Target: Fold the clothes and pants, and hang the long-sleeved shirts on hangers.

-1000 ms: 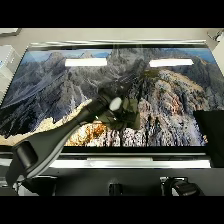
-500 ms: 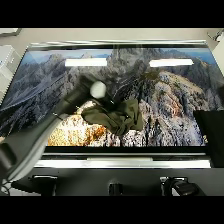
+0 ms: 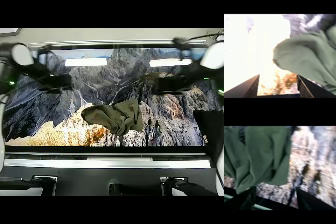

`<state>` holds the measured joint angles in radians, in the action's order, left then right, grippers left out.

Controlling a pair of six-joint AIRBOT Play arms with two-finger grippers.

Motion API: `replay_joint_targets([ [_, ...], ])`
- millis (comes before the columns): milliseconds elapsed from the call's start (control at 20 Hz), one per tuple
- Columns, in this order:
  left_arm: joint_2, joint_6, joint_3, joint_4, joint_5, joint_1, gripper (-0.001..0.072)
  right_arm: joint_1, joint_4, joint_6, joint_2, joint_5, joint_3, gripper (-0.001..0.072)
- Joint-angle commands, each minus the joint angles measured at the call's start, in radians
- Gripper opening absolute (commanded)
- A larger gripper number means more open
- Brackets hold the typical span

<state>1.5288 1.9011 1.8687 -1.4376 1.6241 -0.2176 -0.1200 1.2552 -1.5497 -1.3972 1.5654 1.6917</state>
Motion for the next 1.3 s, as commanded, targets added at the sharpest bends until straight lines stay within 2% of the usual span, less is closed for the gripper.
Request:
replay_joint_targets([
  [0,-0.019,-0.048,0.000,-0.002,0.048,0.121,0.0539,0.150,-0.482,0.222,-0.209,-0.003,-0.010,0.0566],
  [50,-0.019,-0.054,0.000,-0.002,0.048,0.136,0.0539,0.214,-0.533,0.252,-0.248,0.008,-0.029,0.0565],
  [200,-0.019,-0.062,0.000,-0.002,0.048,0.168,0.0539,0.359,-0.541,0.294,-0.302,0.011,-0.153,0.0548],
  [350,-0.019,-0.062,0.000,-0.002,0.040,0.181,0.0539,0.418,-0.590,0.380,-0.303,-0.056,-0.323,0.0546],
  [700,-0.017,-0.061,0.000,-0.002,0.032,0.181,0.0540,0.345,-0.576,0.473,-0.303,-0.241,-0.570,0.0545],
  [1100,-0.012,-0.051,0.000,-0.003,0.013,0.181,0.0539,0.204,-0.541,0.452,-0.306,-0.415,-0.608,0.0527],
  [1150,-0.011,-0.051,0.000,-0.003,0.007,0.181,0.0538,0.192,-0.529,0.438,-0.307,-0.426,-0.607,0.0513],
  [1250,-0.008,-0.072,0.000,-0.010,0.006,0.181,0.0538,0.184,-0.533,0.431,-0.320,-0.413,-0.608,0.0374],
])
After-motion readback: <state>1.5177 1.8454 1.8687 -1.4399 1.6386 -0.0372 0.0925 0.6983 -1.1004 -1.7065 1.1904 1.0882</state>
